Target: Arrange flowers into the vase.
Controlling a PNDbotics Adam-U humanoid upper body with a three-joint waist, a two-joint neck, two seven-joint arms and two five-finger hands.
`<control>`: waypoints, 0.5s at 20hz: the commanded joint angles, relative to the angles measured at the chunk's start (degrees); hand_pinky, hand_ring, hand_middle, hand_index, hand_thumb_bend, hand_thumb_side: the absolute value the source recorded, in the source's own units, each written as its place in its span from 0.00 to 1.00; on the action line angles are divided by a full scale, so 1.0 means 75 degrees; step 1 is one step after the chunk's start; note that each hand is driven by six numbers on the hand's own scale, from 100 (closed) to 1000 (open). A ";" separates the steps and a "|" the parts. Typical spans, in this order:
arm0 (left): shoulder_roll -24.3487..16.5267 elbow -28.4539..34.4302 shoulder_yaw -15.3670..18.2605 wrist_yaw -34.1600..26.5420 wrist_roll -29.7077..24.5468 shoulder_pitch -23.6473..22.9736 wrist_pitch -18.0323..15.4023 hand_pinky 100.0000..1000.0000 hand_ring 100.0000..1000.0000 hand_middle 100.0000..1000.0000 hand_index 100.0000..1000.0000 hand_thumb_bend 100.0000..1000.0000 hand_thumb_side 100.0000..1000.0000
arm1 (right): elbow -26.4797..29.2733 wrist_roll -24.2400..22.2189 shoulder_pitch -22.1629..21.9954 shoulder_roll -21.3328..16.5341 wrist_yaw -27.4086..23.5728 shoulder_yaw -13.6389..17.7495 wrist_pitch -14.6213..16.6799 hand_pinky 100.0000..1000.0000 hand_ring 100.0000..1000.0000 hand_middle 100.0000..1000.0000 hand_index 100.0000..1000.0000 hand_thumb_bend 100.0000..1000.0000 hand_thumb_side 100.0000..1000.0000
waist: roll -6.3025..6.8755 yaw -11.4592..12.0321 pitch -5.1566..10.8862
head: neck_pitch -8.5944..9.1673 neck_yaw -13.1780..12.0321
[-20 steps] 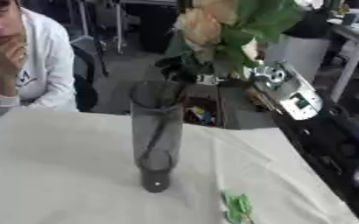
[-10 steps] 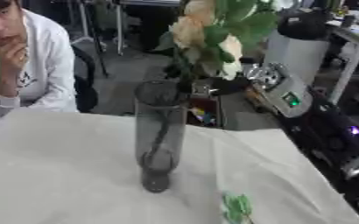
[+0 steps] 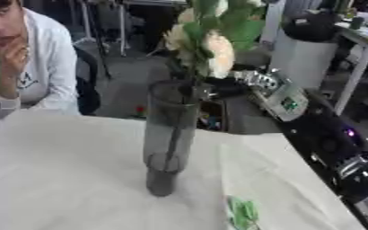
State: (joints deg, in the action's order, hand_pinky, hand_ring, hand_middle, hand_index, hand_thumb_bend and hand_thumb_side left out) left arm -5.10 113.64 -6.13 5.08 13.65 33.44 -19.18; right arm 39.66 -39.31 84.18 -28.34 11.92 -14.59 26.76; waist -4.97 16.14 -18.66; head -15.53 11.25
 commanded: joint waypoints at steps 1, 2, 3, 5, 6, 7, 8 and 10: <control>-0.0130 0.0127 -0.0031 -0.0018 -0.0027 0.0079 -0.0003 0.76 0.89 0.84 0.97 0.00 1.00 | 0.0139 -0.1687 0.0252 -0.0068 -0.0189 0.0088 0.1688 0.94 1.00 1.00 1.00 0.23 0.84 | 0.0047 -0.0013 0.0226 | 0.0032 0.0032; -0.0129 0.0127 -0.0034 -0.0017 -0.0030 0.0076 0.0000 0.76 0.89 0.84 0.97 0.00 1.00 | 0.0193 -0.1687 0.0260 -0.0058 -0.0275 0.0080 0.1645 0.93 1.00 1.00 1.00 0.23 0.87 | 0.0046 -0.0016 0.0228 | 0.0026 0.0036; -0.0128 0.0127 -0.0036 -0.0015 -0.0035 0.0073 0.0005 0.76 0.89 0.84 0.97 0.00 1.00 | 0.0260 -0.1687 0.0271 -0.0052 -0.0370 0.0065 0.1593 0.93 1.00 1.00 1.00 0.22 0.86 | 0.0044 -0.0019 0.0230 | 0.0024 0.0037; -0.0124 0.0127 -0.0040 -0.0014 -0.0043 0.0069 0.0014 0.76 0.89 0.84 0.97 0.00 1.00 | 0.0447 -0.1687 0.0301 -0.0039 -0.0597 0.0028 0.1472 0.93 1.00 1.00 1.00 0.21 0.87 | 0.0043 -0.0024 0.0233 | 0.0018 0.0035; -0.0123 0.0127 -0.0041 -0.0015 -0.0045 0.0068 0.0017 0.76 0.89 0.84 0.97 0.00 1.00 | 0.0548 -0.1687 0.0319 -0.0038 -0.0713 0.0011 0.1393 0.93 1.00 1.00 1.00 0.20 0.87 | 0.0042 -0.0028 0.0235 | 0.0017 0.0037; -0.0121 0.0127 -0.0044 -0.0016 -0.0048 0.0065 0.0020 0.76 0.89 0.84 0.97 0.00 1.00 | 0.0656 -0.1687 0.0341 -0.0036 -0.0829 0.0000 0.1308 0.93 1.00 1.00 1.00 0.20 0.87 | 0.0042 -0.0033 0.0239 | 0.0016 0.0040; -0.0121 0.0127 -0.0045 -0.0018 -0.0049 0.0063 0.0022 0.76 0.89 0.84 0.97 0.00 1.00 | 0.0760 -0.1687 0.0359 -0.0038 -0.0938 -0.0010 0.1217 0.93 1.00 1.00 1.00 0.20 0.88 | 0.0042 -0.0036 0.0243 | 0.0017 0.0045; -0.0122 0.0127 -0.0046 -0.0020 -0.0053 0.0061 0.0022 0.76 0.89 0.84 0.97 0.00 1.00 | 0.0946 -0.1687 0.0381 -0.0056 -0.1128 -0.0039 0.1025 0.93 1.00 1.00 1.00 0.20 0.89 | 0.0037 -0.0045 0.0252 | 0.0023 0.0046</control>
State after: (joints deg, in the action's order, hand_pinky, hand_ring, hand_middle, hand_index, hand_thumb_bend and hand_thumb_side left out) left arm -5.10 113.64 -6.15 5.08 13.45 33.36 -18.97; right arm 44.70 -41.42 85.12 -27.88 4.85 -15.02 24.65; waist -4.99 15.86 -18.37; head -15.53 11.36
